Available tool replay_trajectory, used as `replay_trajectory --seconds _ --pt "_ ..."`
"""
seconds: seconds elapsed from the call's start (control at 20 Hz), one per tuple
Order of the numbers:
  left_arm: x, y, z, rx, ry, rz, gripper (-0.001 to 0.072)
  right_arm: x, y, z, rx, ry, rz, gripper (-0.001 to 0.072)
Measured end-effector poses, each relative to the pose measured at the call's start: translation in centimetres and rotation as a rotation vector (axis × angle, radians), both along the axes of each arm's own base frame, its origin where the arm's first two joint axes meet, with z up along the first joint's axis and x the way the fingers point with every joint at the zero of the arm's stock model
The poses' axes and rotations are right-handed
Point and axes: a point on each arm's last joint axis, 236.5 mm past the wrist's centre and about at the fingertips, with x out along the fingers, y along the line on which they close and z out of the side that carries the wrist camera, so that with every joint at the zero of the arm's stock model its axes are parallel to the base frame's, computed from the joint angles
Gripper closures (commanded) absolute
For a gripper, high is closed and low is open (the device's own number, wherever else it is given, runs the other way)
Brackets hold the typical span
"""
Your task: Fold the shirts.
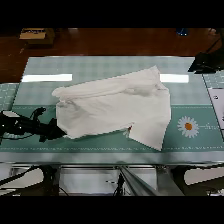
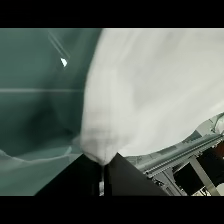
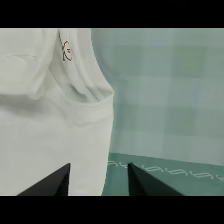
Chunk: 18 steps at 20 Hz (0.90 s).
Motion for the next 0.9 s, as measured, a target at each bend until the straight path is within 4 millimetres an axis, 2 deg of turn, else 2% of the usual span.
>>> replay_trajectory --seconds 0.1,0.2,0.35,0.45,0.55,0.65,0.75,0.9 --pt "0.1 -0.2 -0.1 -0.001 -0.004 -0.005 0.0685 -0.5 -0.7 -0.1 -0.012 0.012 -0.01 0.0286" --pt "0.1 -0.3 -0.2 -0.001 -0.007 -0.013 0.0685 -1.8 -2.0 -0.8 -0.014 0.052 -0.038 0.0286" --pt "0.1 -0.4 -0.2 -0.003 -0.023 -0.035 0.0684 -6.3 -4.0 -3.9 0.024 0.156 -0.115 0.0288" --pt "0.1 -0.5 -0.2 -0.005 -0.036 -0.05 0.0684 -10.3 -3.9 -7.0 0.105 0.223 -0.17 0.0285" --pt "0.1 -0.5 -0.2 -0.006 -0.046 -0.06 0.0684 -14.0 -2.0 -10.1 0.207 0.27 -0.187 0.0285" --pt "0.1 -0.5 -0.2 -0.008 -0.057 -0.072 0.0684 -16.7 0.1 -12.8 0.284 0.293 -0.186 0.0285" --pt "0.2 -0.5 -0.2 -0.01 -0.069 -0.079 0.0684 -17.9 2.2 -14.6 0.361 0.278 -0.197 0.0285" --pt "0.4 -0.6 -0.1 -0.013 -0.085 -0.083 0.0684 -17.3 4.4 -15.8 0.437 0.216 -0.231 0.0284"
